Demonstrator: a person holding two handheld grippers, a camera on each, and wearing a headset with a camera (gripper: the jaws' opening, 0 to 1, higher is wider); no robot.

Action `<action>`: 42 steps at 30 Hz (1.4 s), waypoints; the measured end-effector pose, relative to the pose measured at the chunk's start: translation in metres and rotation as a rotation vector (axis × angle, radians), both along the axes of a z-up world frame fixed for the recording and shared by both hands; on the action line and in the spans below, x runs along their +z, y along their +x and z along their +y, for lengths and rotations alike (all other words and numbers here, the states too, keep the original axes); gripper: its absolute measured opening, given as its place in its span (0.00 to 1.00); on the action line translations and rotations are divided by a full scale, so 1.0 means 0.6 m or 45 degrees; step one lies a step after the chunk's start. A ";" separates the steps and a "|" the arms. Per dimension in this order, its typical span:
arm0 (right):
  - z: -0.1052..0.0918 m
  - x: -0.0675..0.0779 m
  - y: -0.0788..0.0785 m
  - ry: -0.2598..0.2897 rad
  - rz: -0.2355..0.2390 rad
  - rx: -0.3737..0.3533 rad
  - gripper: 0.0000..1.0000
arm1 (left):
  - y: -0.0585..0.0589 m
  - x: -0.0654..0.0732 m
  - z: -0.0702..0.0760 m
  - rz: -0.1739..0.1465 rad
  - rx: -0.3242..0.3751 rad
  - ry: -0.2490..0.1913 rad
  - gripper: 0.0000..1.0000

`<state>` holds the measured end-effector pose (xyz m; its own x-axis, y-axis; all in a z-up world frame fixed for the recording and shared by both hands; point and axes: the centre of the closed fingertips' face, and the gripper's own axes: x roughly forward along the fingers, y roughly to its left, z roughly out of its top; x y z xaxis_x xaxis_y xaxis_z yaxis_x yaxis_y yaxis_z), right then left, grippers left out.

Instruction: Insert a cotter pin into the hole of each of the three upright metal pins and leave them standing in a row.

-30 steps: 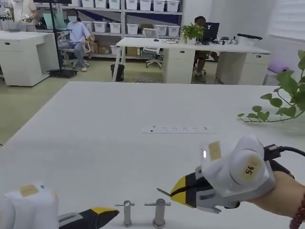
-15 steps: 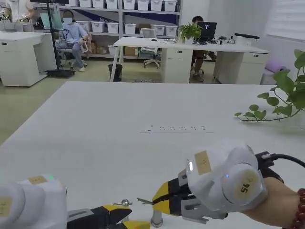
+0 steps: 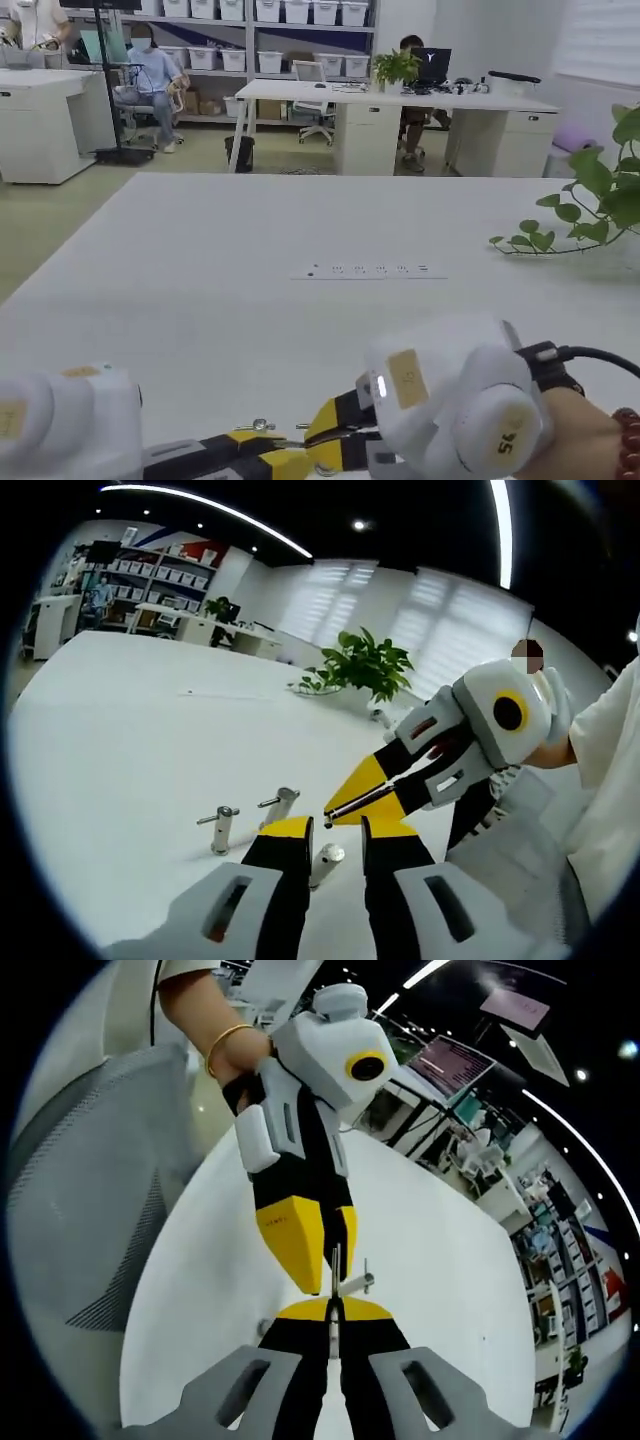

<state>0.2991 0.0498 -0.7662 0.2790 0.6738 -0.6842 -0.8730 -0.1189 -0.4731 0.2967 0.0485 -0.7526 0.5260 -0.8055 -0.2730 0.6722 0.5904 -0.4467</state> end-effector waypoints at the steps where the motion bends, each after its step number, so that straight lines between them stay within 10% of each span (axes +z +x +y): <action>1: 0.000 0.000 0.000 -0.001 -0.002 -0.001 0.02 | -0.001 0.001 -0.001 0.008 -0.001 -0.010 0.15; 17: 0.000 0.001 -0.005 -0.017 -0.030 0.011 0.02 | 0.004 -0.006 0.006 0.049 0.033 -0.011 0.01; 27: 0.000 0.002 -0.011 0.062 0.088 -0.027 0.04 | -0.004 -0.005 0.004 0.013 0.008 0.012 0.00; 42: -0.016 0.011 -0.018 0.348 0.584 -0.263 0.16 | -0.017 -0.006 0.012 -0.101 -0.065 0.091 0.00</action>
<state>0.2881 0.0402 -0.7596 0.1394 0.8064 -0.5746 -0.9883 0.1496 -0.0299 0.2863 0.0555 -0.7563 0.5072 -0.8117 -0.2895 0.7337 0.5829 -0.3491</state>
